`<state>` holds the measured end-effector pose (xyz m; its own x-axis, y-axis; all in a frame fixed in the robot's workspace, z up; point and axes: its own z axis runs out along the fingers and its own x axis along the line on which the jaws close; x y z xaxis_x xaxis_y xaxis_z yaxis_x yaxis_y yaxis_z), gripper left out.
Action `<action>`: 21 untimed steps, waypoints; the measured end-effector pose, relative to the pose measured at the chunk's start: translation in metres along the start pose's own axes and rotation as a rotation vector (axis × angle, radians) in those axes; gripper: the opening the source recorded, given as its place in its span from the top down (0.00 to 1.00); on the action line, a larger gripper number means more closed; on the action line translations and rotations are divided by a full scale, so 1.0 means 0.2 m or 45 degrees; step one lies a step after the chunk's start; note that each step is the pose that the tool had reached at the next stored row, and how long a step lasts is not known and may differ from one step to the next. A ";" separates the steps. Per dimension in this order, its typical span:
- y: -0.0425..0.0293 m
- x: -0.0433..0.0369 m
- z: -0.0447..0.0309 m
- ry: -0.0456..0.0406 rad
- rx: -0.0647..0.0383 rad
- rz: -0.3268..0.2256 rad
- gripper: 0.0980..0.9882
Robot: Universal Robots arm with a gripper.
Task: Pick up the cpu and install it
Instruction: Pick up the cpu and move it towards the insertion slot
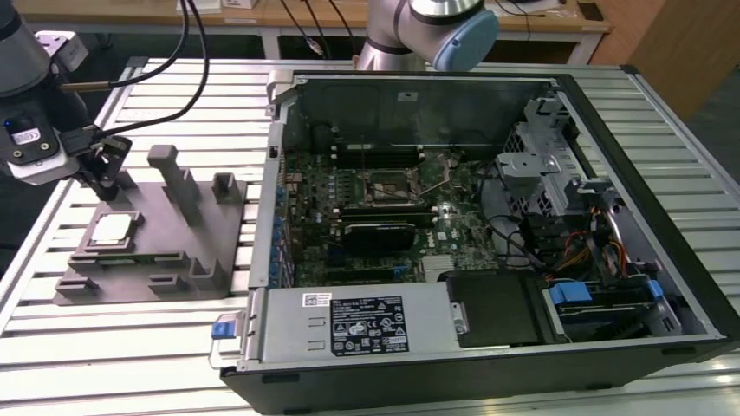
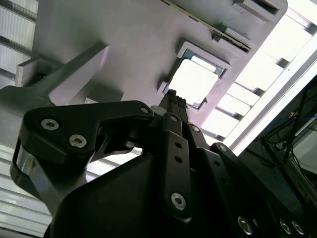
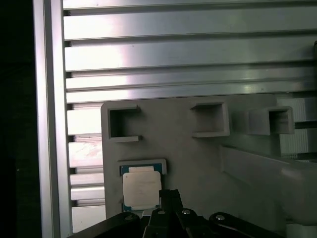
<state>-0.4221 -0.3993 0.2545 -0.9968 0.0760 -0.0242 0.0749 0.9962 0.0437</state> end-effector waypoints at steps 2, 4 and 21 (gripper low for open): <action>-0.001 0.002 0.009 0.000 0.000 0.000 0.99; -0.001 0.004 0.016 0.000 0.000 0.000 0.99; -0.009 0.025 0.081 0.000 0.000 0.000 0.99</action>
<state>-0.4268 -0.4000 0.2382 -0.9968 0.0760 -0.0243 0.0749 0.9962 0.0437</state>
